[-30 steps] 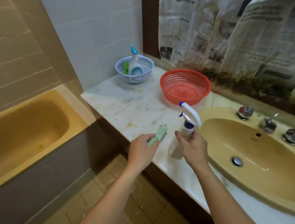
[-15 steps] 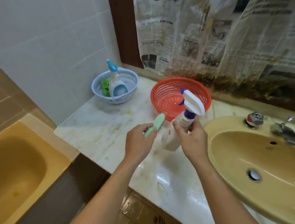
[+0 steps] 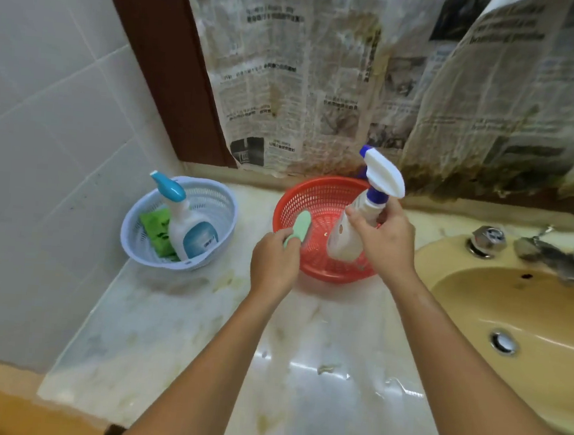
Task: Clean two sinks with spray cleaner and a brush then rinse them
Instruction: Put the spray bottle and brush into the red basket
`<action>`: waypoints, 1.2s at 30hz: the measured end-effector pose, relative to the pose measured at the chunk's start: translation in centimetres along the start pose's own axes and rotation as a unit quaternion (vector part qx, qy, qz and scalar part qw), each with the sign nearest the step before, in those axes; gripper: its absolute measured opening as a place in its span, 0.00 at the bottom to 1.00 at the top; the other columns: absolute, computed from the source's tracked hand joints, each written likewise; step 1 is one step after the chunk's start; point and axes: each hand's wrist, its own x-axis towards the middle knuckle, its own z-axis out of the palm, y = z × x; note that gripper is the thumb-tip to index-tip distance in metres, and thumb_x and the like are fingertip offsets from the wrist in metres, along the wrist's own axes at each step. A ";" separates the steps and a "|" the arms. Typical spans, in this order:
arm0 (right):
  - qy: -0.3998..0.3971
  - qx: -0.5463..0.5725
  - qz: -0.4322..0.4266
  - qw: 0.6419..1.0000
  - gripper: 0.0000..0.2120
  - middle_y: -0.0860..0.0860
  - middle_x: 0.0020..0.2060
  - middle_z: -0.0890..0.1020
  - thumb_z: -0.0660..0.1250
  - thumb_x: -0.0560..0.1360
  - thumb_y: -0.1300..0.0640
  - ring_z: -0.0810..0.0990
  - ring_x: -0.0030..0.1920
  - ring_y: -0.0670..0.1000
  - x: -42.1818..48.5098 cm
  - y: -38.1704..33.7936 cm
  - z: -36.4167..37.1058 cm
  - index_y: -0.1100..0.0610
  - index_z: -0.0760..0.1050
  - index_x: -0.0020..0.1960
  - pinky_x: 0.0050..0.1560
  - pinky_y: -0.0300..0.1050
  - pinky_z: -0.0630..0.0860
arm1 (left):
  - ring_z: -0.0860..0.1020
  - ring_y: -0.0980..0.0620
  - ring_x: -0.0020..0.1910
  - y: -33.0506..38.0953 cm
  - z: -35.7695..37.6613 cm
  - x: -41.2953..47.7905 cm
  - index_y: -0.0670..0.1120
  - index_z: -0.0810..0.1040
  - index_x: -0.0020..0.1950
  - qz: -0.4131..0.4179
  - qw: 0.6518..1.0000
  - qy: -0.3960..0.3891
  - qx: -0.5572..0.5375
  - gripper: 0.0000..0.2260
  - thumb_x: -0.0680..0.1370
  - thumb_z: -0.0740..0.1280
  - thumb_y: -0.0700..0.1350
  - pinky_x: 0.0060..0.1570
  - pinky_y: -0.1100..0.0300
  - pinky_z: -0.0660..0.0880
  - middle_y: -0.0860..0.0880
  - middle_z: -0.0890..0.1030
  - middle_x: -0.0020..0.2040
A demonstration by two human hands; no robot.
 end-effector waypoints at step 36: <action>-0.016 -0.320 0.024 0.947 0.35 0.50 0.61 0.81 0.71 0.73 0.46 0.77 0.62 0.57 0.2 6.0 2.7 0.51 0.63 0.76 0.61 0.55 0.75 | 0.76 0.46 0.64 -1.6 5.7 8.8 0.49 0.71 0.73 0.103 0.951 -0.192 0.218 0.21 0.82 0.58 0.55 0.65 0.46 0.61 0.51 0.83 0.58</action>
